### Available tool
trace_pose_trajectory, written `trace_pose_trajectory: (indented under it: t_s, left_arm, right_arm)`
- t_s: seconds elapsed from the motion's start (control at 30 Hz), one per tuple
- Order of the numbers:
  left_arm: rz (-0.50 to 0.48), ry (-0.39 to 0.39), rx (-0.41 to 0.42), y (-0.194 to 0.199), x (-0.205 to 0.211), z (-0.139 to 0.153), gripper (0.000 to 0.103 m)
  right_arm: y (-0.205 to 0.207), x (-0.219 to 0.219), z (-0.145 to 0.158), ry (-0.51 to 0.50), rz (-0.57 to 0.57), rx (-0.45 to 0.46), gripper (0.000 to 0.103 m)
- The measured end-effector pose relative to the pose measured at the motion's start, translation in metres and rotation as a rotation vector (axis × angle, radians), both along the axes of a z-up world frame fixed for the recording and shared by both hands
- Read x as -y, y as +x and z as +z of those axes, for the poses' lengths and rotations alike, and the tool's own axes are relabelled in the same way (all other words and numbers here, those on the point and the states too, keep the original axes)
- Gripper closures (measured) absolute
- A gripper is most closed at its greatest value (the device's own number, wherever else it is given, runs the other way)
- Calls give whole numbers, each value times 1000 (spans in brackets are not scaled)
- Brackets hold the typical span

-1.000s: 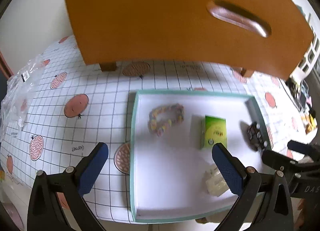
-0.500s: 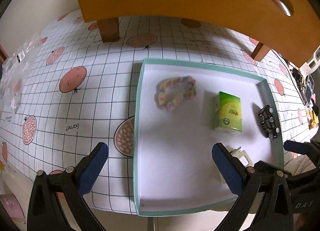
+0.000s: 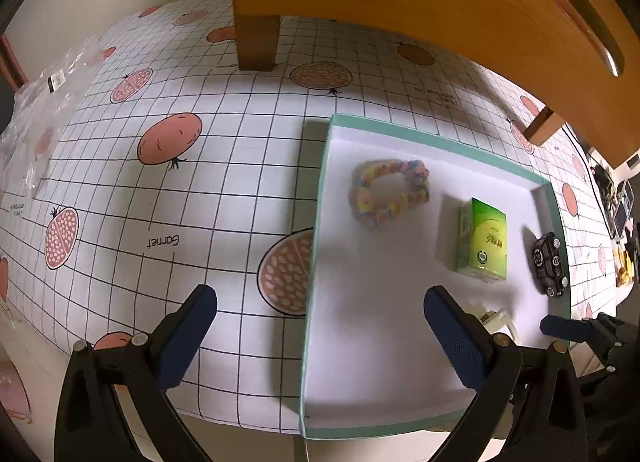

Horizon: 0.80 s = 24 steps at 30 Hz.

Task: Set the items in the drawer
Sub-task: 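Grasp the fuzzy bracelet with the left tool while the right grasps the white hair clip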

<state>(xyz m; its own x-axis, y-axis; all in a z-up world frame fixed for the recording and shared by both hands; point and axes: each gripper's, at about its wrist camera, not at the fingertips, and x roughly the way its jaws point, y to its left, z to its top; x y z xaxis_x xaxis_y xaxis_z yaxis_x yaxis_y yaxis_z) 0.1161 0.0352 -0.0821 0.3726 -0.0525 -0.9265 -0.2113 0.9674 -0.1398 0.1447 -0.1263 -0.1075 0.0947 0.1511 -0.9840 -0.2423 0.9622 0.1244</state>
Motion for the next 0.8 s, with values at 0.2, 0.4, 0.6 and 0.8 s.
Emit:
trace_pose_trajectory:
  t_s: [0.2,0.4,0.6,0.8]
  left_arm:
    - [-27,-2,18,6,3,2,1]
    - [-64,8,23,18,10,5,6]
    - [-105,27,35,33,18,9,6]
    - [-169,83,28,51,35,6,6]
  right_arm:
    - [0,-11,-12,-17,4,-23,2]
    - [1,-18,-22,-28,6,-38,5]
    - [8,-13,-31,-25,-22,-55,10]
    - [13,-10,-33,-22,-34,-47,13]
